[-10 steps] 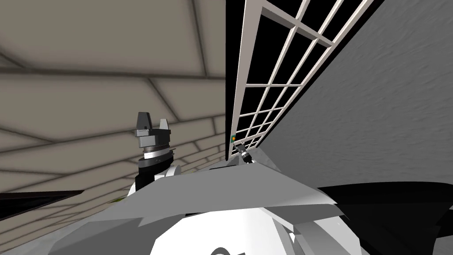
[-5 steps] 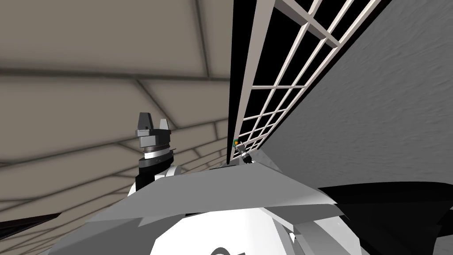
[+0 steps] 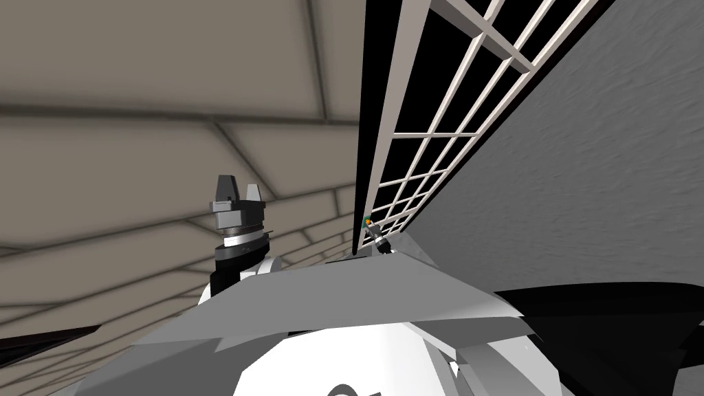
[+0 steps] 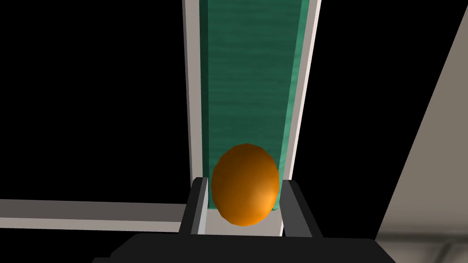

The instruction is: Pull the door open

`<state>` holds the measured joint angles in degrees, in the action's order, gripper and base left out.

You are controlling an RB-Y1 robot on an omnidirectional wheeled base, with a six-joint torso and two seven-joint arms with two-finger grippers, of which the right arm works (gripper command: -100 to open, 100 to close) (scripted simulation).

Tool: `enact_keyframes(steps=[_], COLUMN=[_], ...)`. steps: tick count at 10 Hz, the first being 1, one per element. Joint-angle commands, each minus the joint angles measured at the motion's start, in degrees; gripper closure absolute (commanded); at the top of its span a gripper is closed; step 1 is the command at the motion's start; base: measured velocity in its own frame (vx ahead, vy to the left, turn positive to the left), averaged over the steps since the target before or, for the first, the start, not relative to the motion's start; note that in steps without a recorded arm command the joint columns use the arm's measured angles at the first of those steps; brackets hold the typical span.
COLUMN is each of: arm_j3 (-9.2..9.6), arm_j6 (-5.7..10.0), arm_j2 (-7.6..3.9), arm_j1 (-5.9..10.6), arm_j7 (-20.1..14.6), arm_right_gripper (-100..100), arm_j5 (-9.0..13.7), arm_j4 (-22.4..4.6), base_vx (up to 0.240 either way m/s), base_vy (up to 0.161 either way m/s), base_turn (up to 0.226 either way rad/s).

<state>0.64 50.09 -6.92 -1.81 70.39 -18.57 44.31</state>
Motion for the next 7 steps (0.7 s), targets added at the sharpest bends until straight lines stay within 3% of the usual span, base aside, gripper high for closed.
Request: enact_keyframes(steps=[1,7], arm_j3=[-0.14,0.31], arm_j6=[-0.13,0.15], arm_j2=[-0.11,-0.51], arm_j1=[0.1,-0.01], arm_j7=[0.0,-9.3], arm_right_gripper=[100,100], arm_j5=[0.1,2.2], arm_j4=[0.0,-0.1], base_vx=[0.0,-0.052], base_vy=[0.0,-0.047], base_turn=[0.0,0.095])
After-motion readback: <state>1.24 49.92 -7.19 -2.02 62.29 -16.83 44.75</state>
